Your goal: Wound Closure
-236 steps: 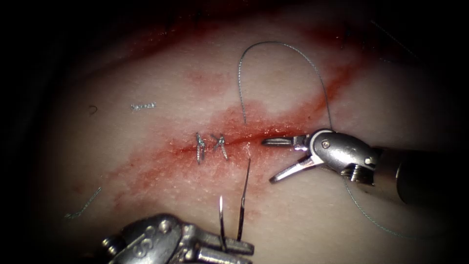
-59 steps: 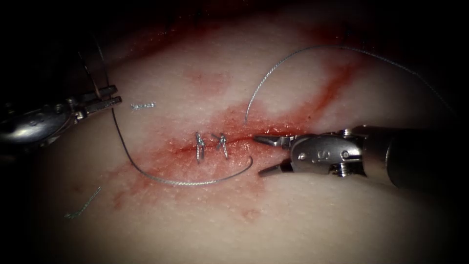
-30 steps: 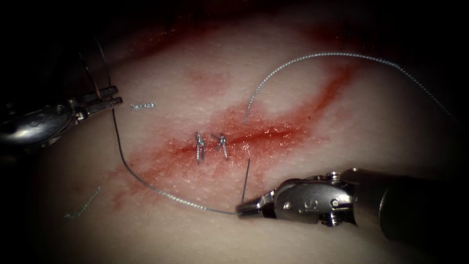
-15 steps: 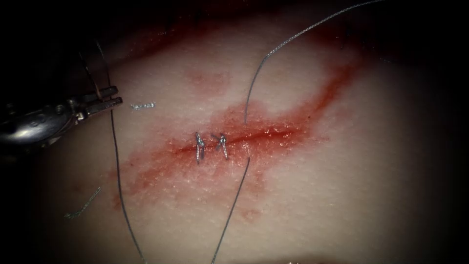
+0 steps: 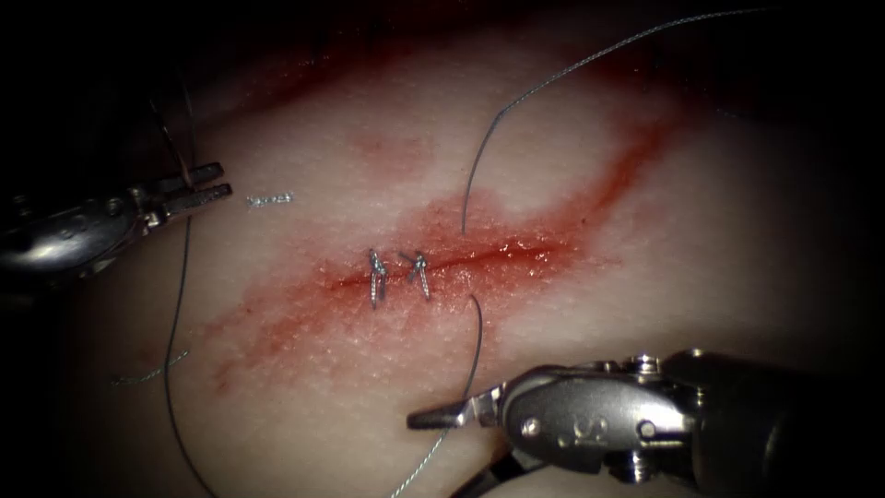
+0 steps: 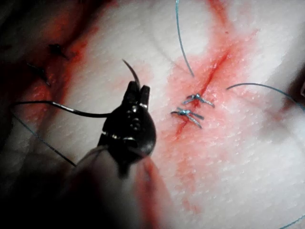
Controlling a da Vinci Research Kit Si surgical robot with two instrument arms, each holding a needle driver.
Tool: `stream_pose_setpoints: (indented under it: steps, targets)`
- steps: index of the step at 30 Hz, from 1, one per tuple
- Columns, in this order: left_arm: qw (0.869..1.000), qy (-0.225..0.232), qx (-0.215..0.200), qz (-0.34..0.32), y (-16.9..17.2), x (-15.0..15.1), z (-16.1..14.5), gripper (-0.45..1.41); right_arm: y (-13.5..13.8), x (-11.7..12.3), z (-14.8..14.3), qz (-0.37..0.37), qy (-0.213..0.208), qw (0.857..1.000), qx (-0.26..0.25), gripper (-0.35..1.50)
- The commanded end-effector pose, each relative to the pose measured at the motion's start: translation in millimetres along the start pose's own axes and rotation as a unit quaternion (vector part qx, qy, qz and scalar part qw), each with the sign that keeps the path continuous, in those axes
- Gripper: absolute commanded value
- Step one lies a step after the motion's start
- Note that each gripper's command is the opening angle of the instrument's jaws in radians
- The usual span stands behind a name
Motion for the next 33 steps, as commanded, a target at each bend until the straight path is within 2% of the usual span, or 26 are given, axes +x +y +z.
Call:
stream_pose_setpoints:
  steps: [1, 3, 6, 7, 8, 9, 11, 15, 21, 26, 27, 28, 33]
  targets:
    - [1.0, 0.0, 0.0, 0.0, 0.2, -0.3, 0.8, -0.45, 1.2, -1.4, 0.2, -0.016, -0.005, 1.0, -0.008, 0.94]
    - [1.0, 0.0, 0.0, 0.0, 0.2, -0.3, 0.9, -0.45, 1.8, -2.6, 0.2, -0.03, -0.01, 0.999, -0.018, 0.93]
    - [1.0, -0.001, 0.0, 0.001, 0.3, -0.3, 0.9, -0.45, 2.7, -5.2, 0.7, -0.043, 0.009, 0.999, -0.02, 0.93]
    - [1.0, -0.001, 0.0, 0.001, 0.3, -0.3, 0.9, -0.45, 2.7, -5.2, 0.7, -0.043, 0.009, 0.999, -0.02, 0.93]
    - [1.0, -0.001, 0.0, 0.001, 0.3, -0.3, 0.9, -0.45, 3.2, -7.2, 1.2, -0.051, 0.004, 0.998, -0.025, 0.93]
    - [1.0, -0.001, 0.0, 0.001, 0.3, -0.3, 0.9, -0.45, 3.2, -7.2, 1.2, -0.051, 0.004, 0.998, -0.025, 0.93]
    - [1.0, -0.001, 0.0, 0.001, 0.2, -0.3, 0.9, -0.45, 3.9, -10.2, 2.0, -0.061, -0.005, 0.998, -0.035, 0.86]
    - [1.0, -0.001, 0.0, 0.001, 0.2, -0.4, 1.0, -0.45, 4.7, -14.2, 3.9, -0.073, -0.019, 0.995, -0.059, 0.81]
    - [1.0, -0.001, 0.001, 0.001, 0.3, -0.4, 1.0, -0.45, 5.8, -17.1, 5.1, -0.075, -0.018, 0.993, -0.091, 0.69]
    - [1.0, -0.002, 0.0, 0.001, 0.4, -0.3, 1.1, -0.45, 6.2, -18.0, 5.4, -0.073, -0.016, 0.992, -0.106, 0.22]
    - [1.0, -0.002, 0.0, 0.001, 0.4, -0.3, 1.1, -0.45, 6.2, -18.0, 5.5, -0.073, -0.016, 0.992, -0.106, 0.07]
    - [1.0, -0.001, -0.001, 0.001, 0.4, -0.3, 1.1, -0.45, 6.1, -17.9, 5.5, -0.073, -0.015, 0.991, -0.108, -0.35]
    - [1.0, -0.001, -0.001, 0.001, 0.4, -0.3, 1.1, -0.45, 5.7, -17.3, 5.9, -0.075, -0.014, 0.991, -0.106, -0.35]
